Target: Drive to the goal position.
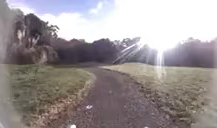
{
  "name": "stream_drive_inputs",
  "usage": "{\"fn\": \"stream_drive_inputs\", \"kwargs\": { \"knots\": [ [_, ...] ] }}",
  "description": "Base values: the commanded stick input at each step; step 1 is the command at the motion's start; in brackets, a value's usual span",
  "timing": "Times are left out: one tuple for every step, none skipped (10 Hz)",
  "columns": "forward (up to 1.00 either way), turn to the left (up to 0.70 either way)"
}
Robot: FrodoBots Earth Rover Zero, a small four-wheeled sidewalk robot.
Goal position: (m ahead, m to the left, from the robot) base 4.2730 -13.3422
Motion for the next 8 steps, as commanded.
{"fn": "stream_drive_inputs", "kwargs": {
  "knots": [
    [0.7,0.0],
    [0.7,-0.15],
    [0.7,-0.33],
    [0.7,-0.34],
    [0.7,-0.34],
    [0.7,-0.34],
    [0.7,0.0],
    [0.7,0.0]
  ]
}}
